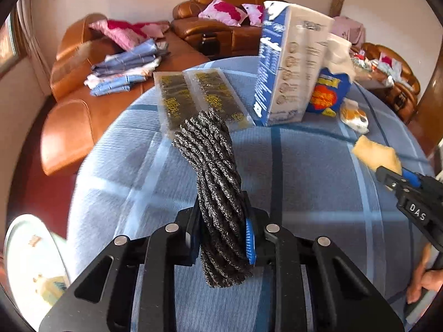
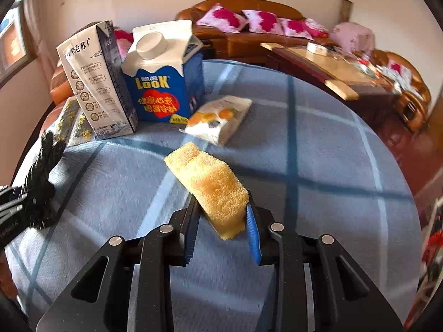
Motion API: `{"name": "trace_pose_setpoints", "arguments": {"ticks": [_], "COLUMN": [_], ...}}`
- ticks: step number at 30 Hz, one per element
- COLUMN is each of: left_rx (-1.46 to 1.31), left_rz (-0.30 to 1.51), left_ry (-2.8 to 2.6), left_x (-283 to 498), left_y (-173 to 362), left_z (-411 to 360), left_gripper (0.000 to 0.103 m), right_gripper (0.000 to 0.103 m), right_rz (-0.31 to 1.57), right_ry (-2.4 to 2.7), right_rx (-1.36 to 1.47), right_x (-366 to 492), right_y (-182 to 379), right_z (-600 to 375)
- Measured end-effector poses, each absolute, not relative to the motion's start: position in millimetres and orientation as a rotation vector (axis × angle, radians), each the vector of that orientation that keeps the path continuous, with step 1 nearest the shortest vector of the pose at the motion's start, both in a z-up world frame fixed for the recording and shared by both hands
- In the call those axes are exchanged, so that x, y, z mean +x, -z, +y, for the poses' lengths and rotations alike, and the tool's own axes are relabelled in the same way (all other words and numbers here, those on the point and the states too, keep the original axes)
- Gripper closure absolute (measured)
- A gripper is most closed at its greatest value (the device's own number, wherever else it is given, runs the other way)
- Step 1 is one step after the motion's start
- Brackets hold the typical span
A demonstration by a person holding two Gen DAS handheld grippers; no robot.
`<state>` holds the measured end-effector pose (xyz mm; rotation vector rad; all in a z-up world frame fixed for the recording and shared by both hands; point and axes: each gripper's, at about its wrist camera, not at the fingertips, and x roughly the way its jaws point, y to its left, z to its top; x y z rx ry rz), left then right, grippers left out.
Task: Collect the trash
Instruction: 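Lift the scrubber and sponge and carry both toward the turquoise bin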
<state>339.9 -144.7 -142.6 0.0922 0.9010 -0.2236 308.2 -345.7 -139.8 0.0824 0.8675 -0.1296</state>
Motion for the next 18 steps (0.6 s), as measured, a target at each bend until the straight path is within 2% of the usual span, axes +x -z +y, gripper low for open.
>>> {"name": "trace_pose_setpoints", "arguments": {"ticks": [4, 10, 18], "left_rx": [0.174, 0.135, 0.104], "left_rz": [0.812, 0.759, 0.748], "left_ry": [0.184, 0.198, 0.202], "left_x": [304.6, 254.0, 197.3], "left_y": [125.2, 100.9, 92.4], "left_z": [-146.6, -134.3, -111.1], "left_gripper": [0.078, 0.078, 0.078], "right_gripper": [0.073, 0.073, 0.073], "right_rz": [0.779, 0.693, 0.659], "right_ry": [0.165, 0.155, 0.133], "right_rx": [0.137, 0.232, 0.309], "right_x": [264.4, 209.8, 153.5], "right_y": [116.8, 83.7, 80.5], "right_z": [-341.3, -331.1, -294.7]}}
